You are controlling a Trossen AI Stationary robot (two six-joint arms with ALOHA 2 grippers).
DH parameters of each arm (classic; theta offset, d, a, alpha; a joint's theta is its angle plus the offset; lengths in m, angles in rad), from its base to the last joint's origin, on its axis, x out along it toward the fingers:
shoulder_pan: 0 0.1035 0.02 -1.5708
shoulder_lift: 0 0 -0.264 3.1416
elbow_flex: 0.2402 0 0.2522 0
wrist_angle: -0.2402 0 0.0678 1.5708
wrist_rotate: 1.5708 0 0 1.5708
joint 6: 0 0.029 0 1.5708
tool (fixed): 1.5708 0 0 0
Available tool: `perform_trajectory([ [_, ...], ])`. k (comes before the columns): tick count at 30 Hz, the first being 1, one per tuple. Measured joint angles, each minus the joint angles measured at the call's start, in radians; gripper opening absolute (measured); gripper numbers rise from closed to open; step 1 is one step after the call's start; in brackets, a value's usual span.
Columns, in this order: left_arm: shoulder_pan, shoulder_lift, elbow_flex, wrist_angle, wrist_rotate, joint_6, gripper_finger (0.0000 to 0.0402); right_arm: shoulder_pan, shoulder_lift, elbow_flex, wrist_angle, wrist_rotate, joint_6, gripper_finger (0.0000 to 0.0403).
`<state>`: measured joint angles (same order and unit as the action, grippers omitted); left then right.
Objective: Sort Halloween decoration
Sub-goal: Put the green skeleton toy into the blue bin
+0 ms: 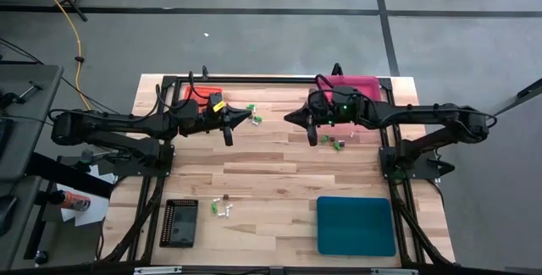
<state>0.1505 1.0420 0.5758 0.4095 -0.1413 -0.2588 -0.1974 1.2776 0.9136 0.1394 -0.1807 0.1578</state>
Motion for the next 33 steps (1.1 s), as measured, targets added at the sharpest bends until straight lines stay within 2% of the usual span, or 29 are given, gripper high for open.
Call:
perform_trajectory([
  [5, 0.000, 0.000, 0.000, 0.000, 0.000, 0.000, 0.0000, -0.012, 0.019, -0.001, 0.008, -0.073, 0.011, 0.0017],
  [8, -0.001, 0.000, 0.000, -0.001, 0.001, -0.001, 0.0000, -0.014, 0.038, -0.001, 0.028, -0.117, 0.023, 0.0005],
  [21, -0.002, 0.000, 0.000, -0.002, 0.061, -0.046, 0.0000, -0.014, 0.138, -0.001, 0.235, -0.225, 0.044, 0.0001],
  [26, -0.007, 0.000, 0.000, -0.010, 0.118, -0.024, 0.0000, -0.013, 0.147, 0.000, 0.278, -0.231, 0.045, 0.0000],
  [33, -0.041, 0.000, 0.000, -0.047, 0.119, 0.060, 0.0000, -0.013, 0.148, 0.000, 0.291, -0.233, 0.036, 0.0000],
])
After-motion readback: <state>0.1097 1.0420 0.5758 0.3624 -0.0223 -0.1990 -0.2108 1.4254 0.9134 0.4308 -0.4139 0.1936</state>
